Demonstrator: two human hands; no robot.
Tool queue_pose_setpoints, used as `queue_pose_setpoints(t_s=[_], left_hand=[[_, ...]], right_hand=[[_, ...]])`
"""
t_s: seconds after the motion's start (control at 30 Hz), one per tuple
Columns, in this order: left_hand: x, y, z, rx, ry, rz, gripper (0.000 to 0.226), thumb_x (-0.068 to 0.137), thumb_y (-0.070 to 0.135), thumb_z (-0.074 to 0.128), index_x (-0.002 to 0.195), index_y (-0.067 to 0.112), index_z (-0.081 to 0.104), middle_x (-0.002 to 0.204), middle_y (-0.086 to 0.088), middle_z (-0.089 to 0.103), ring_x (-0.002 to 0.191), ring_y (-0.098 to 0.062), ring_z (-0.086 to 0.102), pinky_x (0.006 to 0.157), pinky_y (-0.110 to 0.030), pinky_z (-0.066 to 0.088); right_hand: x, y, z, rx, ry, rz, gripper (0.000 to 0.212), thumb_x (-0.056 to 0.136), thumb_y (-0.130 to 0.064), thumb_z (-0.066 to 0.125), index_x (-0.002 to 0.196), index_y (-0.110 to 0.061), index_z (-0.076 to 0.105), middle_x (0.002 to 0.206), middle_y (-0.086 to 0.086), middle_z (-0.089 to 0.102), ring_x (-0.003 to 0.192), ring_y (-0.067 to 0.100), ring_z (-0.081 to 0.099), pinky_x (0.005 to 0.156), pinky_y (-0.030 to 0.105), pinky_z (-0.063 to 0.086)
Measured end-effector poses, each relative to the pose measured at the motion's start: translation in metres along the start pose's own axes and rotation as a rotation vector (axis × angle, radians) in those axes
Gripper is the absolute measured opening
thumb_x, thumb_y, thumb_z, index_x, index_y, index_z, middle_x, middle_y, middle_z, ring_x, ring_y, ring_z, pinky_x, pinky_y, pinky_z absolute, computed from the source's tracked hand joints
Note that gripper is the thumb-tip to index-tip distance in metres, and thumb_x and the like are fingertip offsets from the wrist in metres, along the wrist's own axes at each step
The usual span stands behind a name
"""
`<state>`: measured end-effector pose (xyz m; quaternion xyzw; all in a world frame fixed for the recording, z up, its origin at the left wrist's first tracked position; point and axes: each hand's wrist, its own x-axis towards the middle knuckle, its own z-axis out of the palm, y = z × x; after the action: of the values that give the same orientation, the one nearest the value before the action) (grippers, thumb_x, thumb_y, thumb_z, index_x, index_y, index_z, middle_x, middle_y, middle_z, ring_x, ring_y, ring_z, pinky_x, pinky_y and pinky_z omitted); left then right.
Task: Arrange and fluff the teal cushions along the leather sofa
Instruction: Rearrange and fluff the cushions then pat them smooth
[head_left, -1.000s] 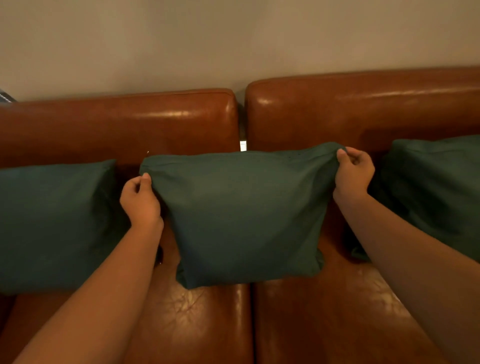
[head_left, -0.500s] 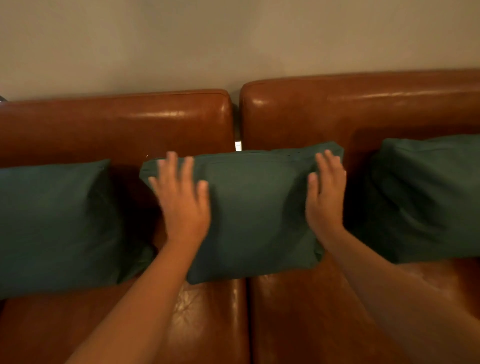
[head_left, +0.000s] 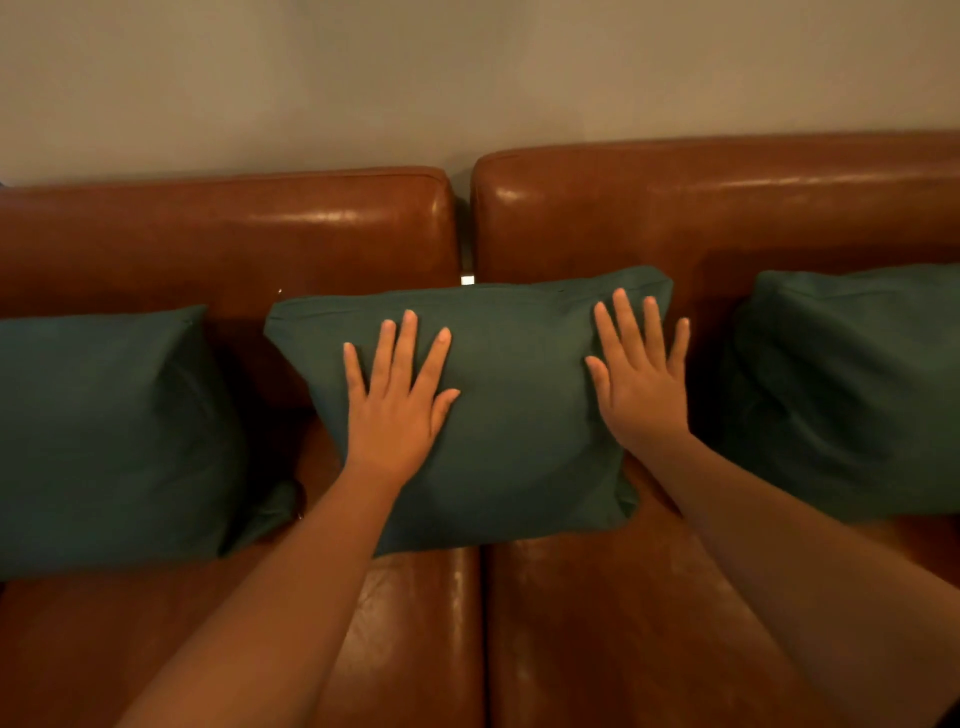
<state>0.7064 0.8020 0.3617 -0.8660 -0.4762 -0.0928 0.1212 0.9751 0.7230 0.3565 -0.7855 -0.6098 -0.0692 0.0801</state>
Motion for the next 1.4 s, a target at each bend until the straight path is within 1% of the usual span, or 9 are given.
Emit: queue_pose_setpoints(t_s=[0.2, 0.43, 0.73, 0.83, 0.93, 1.0, 1.1, 1.27, 1.4], left_hand=[[-0.006, -0.033, -0.022, -0.128, -0.001, -0.276, 0.057, 0.098, 0.045, 0.026, 0.149, 0.02, 0.024, 0.156, -0.019, 0.015, 0.145, -0.034, 0.008, 0.112, -0.06, 0.003], [-0.028, -0.03, -0.051, -0.206, -0.026, -0.177, 0.055, 0.098, 0.047, 0.024, 0.146, 0.021, 0.03, 0.155, -0.015, 0.022, 0.144, -0.029, 0.015, 0.114, -0.055, 0.012], [-0.059, -0.185, -0.065, -0.096, -0.098, -0.206, 0.056, 0.098, 0.049, 0.017, 0.148, 0.025, 0.025, 0.157, -0.013, 0.018, 0.146, -0.03, 0.01, 0.114, -0.058, 0.013], [-0.069, -0.254, -0.067, -0.064, -0.079, -0.192, 0.056, 0.097, 0.047, 0.023, 0.147, 0.024, 0.025, 0.156, -0.014, 0.019, 0.145, -0.032, 0.011, 0.114, -0.058, 0.011], [-0.084, -0.327, -0.066, -0.09, -0.055, -0.263, 0.055, 0.096, 0.045, 0.029, 0.146, 0.022, 0.031, 0.156, -0.016, 0.02, 0.145, -0.035, 0.012, 0.113, -0.057, 0.008], [-0.095, -0.379, -0.063, -0.111, -0.05, -0.357, 0.055, 0.095, 0.043, 0.032, 0.145, 0.019, 0.034, 0.155, -0.018, 0.02, 0.143, -0.039, 0.014, 0.112, -0.059, 0.01], [-0.108, -0.453, -0.056, -0.194, -0.017, -0.609, 0.054, 0.096, 0.037, 0.042, 0.145, 0.014, 0.034, 0.154, -0.022, 0.019, 0.141, -0.044, 0.015, 0.11, -0.063, 0.014], [-0.116, -0.53, -0.049, -0.586, 0.05, -1.095, 0.058, 0.099, 0.034, 0.041, 0.147, 0.005, 0.025, 0.153, -0.022, 0.024, 0.141, -0.036, 0.022, 0.116, -0.043, 0.018], [-0.112, -0.554, -0.031, -0.893, 0.118, -1.271, 0.045, 0.096, 0.038, 0.048, 0.126, 0.006, 0.057, 0.126, -0.018, 0.058, 0.118, -0.032, 0.054, 0.101, -0.04, 0.041]], right_hand=[[-0.005, 0.012, -0.017, 0.102, 0.035, 0.156, 0.056, 0.1, -0.04, 0.023, 0.151, -0.017, 0.02, 0.16, 0.004, 0.01, 0.147, 0.028, 0.001, 0.115, 0.056, -0.003], [-0.011, -0.043, -0.044, 0.434, -0.003, -0.038, 0.054, 0.1, -0.041, 0.023, 0.151, -0.024, 0.017, 0.159, -0.003, 0.0, 0.147, 0.019, -0.01, 0.119, 0.046, -0.005], [0.025, -0.21, -0.073, 0.754, -0.048, -0.252, 0.052, 0.1, -0.037, 0.029, 0.149, -0.022, 0.023, 0.159, -0.006, 0.007, 0.147, 0.01, -0.006, 0.12, 0.044, 0.01], [0.024, -0.287, -0.073, 0.876, -0.067, -0.252, 0.051, 0.101, -0.034, 0.035, 0.149, -0.022, 0.024, 0.159, -0.009, 0.009, 0.147, 0.007, -0.003, 0.119, 0.029, 0.008], [0.017, -0.359, -0.065, 0.981, -0.142, -0.149, 0.055, 0.1, -0.031, 0.043, 0.149, -0.028, 0.018, 0.157, -0.016, 0.007, 0.145, -0.001, -0.002, 0.112, 0.009, 0.002], [0.018, -0.396, -0.057, 1.034, -0.187, -0.002, 0.062, 0.098, -0.032, 0.049, 0.15, -0.029, 0.015, 0.157, -0.016, 0.008, 0.143, -0.004, 0.001, 0.11, 0.008, 0.004], [0.03, -0.43, -0.042, 1.157, -0.276, 0.259, 0.076, 0.093, -0.031, 0.058, 0.152, -0.025, 0.009, 0.159, -0.007, 0.012, 0.144, 0.006, 0.009, 0.117, 0.026, 0.012], [0.056, -0.45, -0.028, 1.641, -0.415, 0.636, 0.095, 0.085, -0.031, 0.068, 0.152, -0.03, 0.0, 0.158, 0.001, 0.019, 0.142, 0.023, 0.028, 0.113, 0.047, 0.031], [0.07, -0.453, -0.022, 1.723, -0.448, 0.718, 0.09, 0.079, -0.035, 0.072, 0.15, -0.031, 0.019, 0.15, 0.001, 0.036, 0.129, 0.026, 0.046, 0.106, 0.049, 0.041]])
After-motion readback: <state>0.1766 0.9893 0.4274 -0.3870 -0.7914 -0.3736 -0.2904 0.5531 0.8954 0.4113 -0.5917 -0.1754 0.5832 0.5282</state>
